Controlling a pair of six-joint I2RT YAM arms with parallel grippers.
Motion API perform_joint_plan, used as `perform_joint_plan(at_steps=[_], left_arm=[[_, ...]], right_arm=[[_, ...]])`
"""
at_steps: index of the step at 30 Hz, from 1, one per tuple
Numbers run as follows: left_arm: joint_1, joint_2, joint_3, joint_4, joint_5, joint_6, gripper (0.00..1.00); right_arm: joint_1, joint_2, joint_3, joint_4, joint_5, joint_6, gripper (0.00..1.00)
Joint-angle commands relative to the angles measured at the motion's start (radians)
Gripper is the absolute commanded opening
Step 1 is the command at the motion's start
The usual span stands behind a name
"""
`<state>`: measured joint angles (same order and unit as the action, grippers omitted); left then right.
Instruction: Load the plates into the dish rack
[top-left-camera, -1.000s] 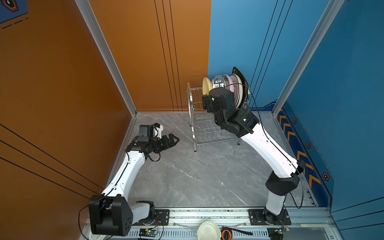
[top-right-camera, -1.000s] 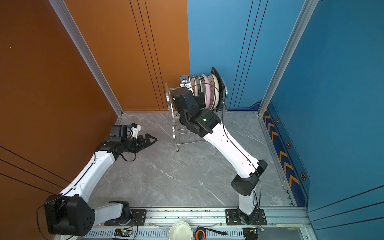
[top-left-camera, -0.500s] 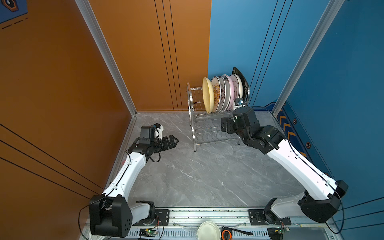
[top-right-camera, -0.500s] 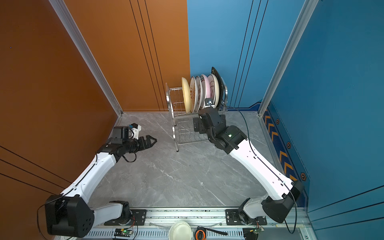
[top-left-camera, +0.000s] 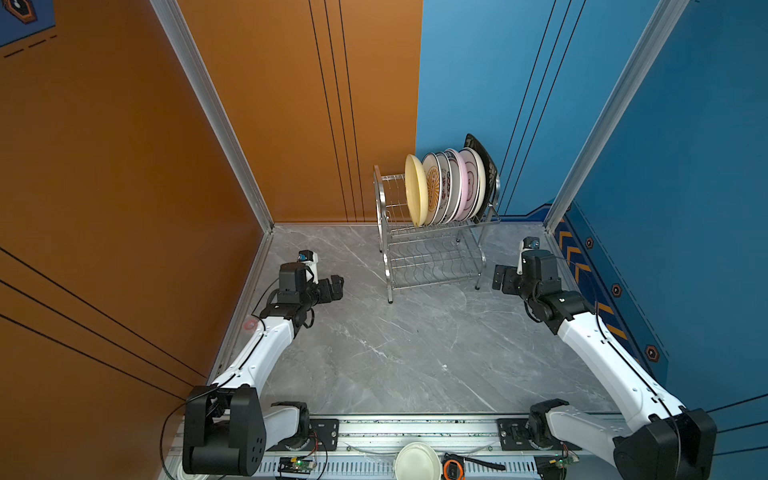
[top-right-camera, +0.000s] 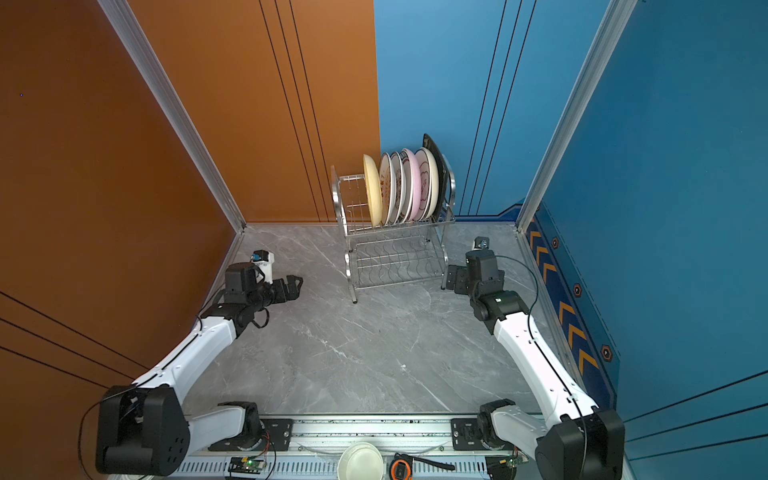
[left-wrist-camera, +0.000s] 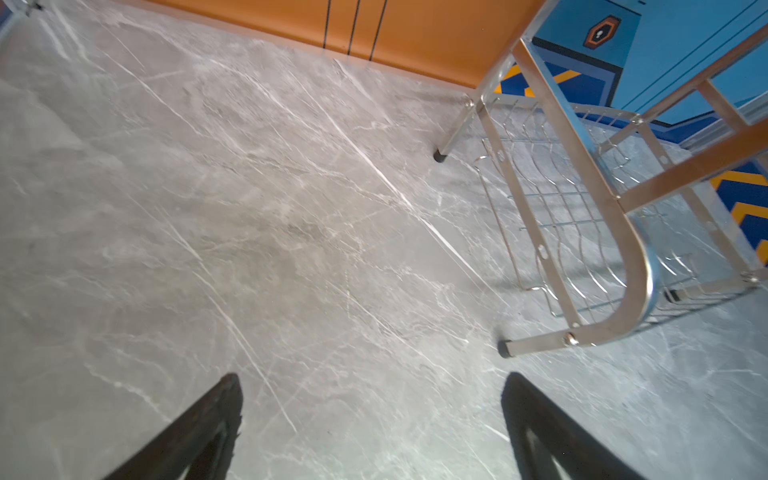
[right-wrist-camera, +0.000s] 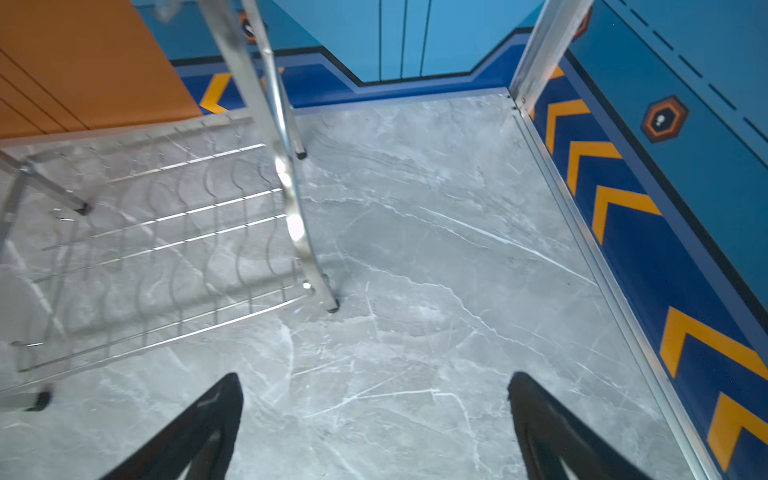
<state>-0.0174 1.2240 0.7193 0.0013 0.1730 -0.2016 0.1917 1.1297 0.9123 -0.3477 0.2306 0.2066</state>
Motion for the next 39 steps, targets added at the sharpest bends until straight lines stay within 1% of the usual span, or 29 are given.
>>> perform_joint_plan(at_steps=[1, 4, 7, 12, 14, 16, 18, 19, 21, 25, 29, 30, 33, 36, 37, 38, 39], left_arm=[[0.016, 0.028, -0.053, 0.206, -0.078, 0.082, 0.98], [0.03, 0.055, -0.081, 0.285, -0.105, 0.108, 0.98], [0.039, 0.08, -0.119, 0.373, -0.127, 0.145, 0.98], [0.052, 0.132, -0.186, 0.522, -0.161, 0.187, 0.98], [0.067, 0.15, -0.19, 0.534, -0.158, 0.17, 0.98], [0.079, 0.151, -0.208, 0.542, -0.144, 0.16, 0.98], [0.079, 0.151, -0.258, 0.617, -0.153, 0.155, 0.98], [0.079, 0.149, -0.289, 0.665, -0.164, 0.153, 0.98], [0.077, 0.157, -0.326, 0.74, -0.188, 0.143, 0.98], [0.064, 0.192, -0.34, 0.785, -0.203, 0.153, 0.98], [0.05, 0.226, -0.355, 0.841, -0.223, 0.163, 0.98], [0.047, 0.236, -0.36, 0.86, -0.231, 0.163, 0.98], [0.037, 0.276, -0.369, 0.916, -0.248, 0.167, 0.98], [0.017, 0.299, -0.37, 0.934, -0.277, 0.183, 0.98], [0.009, 0.305, -0.37, 0.941, -0.286, 0.188, 0.98], [0.003, 0.312, -0.373, 0.947, -0.293, 0.193, 0.98], [-0.004, 0.32, -0.371, 0.955, -0.298, 0.198, 0.98]], right_arm=[[-0.07, -0.014, -0.105, 0.215, -0.035, -0.065, 1.0], [-0.13, 0.012, -0.206, 0.363, -0.065, -0.086, 1.0], [-0.154, 0.052, -0.308, 0.547, -0.086, -0.125, 1.0], [-0.172, 0.163, -0.368, 0.73, -0.148, -0.135, 1.0], [-0.173, 0.208, -0.381, 0.806, -0.162, -0.136, 1.0], [-0.171, 0.243, -0.382, 0.85, -0.171, -0.149, 1.0], [-0.168, 0.274, -0.374, 0.865, -0.172, -0.16, 1.0], [-0.173, 0.285, -0.36, 0.841, -0.179, -0.16, 1.0], [-0.179, 0.312, -0.37, 0.875, -0.193, -0.156, 1.0], [-0.182, 0.354, -0.415, 0.987, -0.205, -0.156, 1.0], [-0.185, 0.383, -0.43, 1.032, -0.208, -0.152, 1.0], [-0.192, 0.381, -0.429, 1.028, -0.216, -0.148, 1.0], [-0.208, 0.378, -0.464, 1.088, -0.242, -0.137, 1.0], [-0.204, 0.393, -0.533, 1.223, -0.264, -0.155, 1.0], [-0.203, 0.423, -0.563, 1.324, -0.272, -0.151, 1.0], [-0.202, 0.432, -0.574, 1.355, -0.275, -0.149, 1.0], [-0.202, 0.407, -0.567, 1.295, -0.266, -0.155, 1.0]])
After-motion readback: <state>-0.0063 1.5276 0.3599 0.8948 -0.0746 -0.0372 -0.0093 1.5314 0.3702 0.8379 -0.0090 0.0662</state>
